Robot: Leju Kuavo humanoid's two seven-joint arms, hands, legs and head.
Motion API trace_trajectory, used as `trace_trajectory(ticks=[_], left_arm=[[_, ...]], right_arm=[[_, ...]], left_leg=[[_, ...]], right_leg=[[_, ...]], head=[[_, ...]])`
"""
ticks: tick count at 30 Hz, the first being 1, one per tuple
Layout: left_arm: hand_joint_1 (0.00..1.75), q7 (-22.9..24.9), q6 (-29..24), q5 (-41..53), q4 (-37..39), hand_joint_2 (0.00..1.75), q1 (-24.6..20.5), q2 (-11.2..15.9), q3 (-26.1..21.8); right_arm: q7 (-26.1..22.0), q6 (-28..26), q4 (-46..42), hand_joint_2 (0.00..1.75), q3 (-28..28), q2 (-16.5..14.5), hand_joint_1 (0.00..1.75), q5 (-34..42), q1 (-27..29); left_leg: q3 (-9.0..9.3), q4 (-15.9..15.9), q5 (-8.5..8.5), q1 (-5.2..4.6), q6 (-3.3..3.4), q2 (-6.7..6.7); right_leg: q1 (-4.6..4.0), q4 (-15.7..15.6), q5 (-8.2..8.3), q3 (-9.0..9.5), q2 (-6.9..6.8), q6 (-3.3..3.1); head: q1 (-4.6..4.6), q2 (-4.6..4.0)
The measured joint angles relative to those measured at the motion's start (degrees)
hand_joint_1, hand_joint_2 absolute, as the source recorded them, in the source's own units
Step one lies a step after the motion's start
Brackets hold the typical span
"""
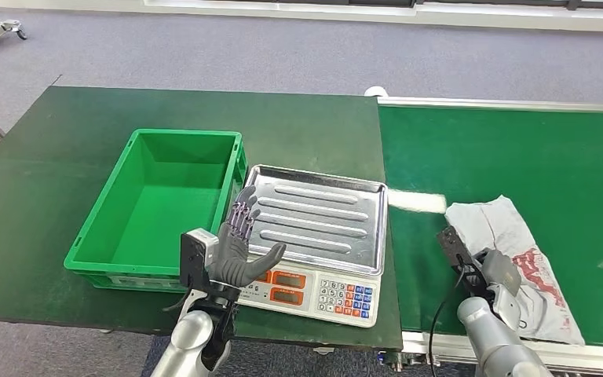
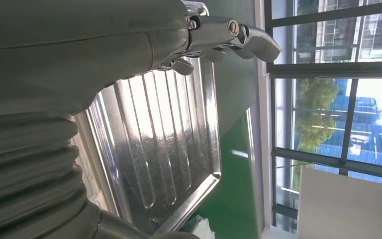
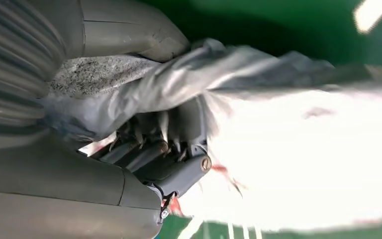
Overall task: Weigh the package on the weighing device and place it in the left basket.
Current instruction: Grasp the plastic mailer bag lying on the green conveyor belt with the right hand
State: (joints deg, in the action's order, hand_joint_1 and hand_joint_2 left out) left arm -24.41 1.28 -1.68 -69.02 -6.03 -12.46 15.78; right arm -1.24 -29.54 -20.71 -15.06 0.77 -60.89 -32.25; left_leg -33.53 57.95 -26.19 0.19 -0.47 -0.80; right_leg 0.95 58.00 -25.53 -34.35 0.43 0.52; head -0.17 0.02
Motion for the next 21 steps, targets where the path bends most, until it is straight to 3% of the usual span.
trace_trajectory(ticks=[7, 14, 21], left_arm=[[0.0, -1.2, -1.0, 0.0, 0.0, 1.75, 0.4, 0.3, 0.0], [0.0, -2.1, -1.8, -0.1, -0.2, 1.75, 0.9, 0.4, -0.3], [0.0, -2.5, -2.3, -0.4, -0.5, 1.75, 1.2, 0.4, -0.9]], right_arm=[[-9.2, -2.4, -10.1, 1.75, -0.2, -1.7, 1.75, 7.2, 1.4], [-7.5, -0.4, -27.9, 1.75, 4.9, -3.1, 1.75, 9.3, 4.5], [-8.3, -1.0, -35.1, 1.75, 9.9, -3.5, 1.75, 10.5, 4.9]], left_leg=[[-0.09, 0.0, 0.0, 0.0, 0.0, -0.02], [-0.18, 0.0, 0.01, 0.0, -0.01, -0.03], [-0.21, 0.0, 0.02, 0.0, -0.01, -0.06]], right_leg=[[0.0, 0.0, 0.0, -0.09, 0.0, 0.0], [0.01, 0.0, 0.0, -0.19, 0.01, 0.0], [0.01, 0.0, 0.0, -0.19, -0.01, 0.0]], head=[[0.0, 0.0], [0.0, 0.0], [-0.01, 0.0]])
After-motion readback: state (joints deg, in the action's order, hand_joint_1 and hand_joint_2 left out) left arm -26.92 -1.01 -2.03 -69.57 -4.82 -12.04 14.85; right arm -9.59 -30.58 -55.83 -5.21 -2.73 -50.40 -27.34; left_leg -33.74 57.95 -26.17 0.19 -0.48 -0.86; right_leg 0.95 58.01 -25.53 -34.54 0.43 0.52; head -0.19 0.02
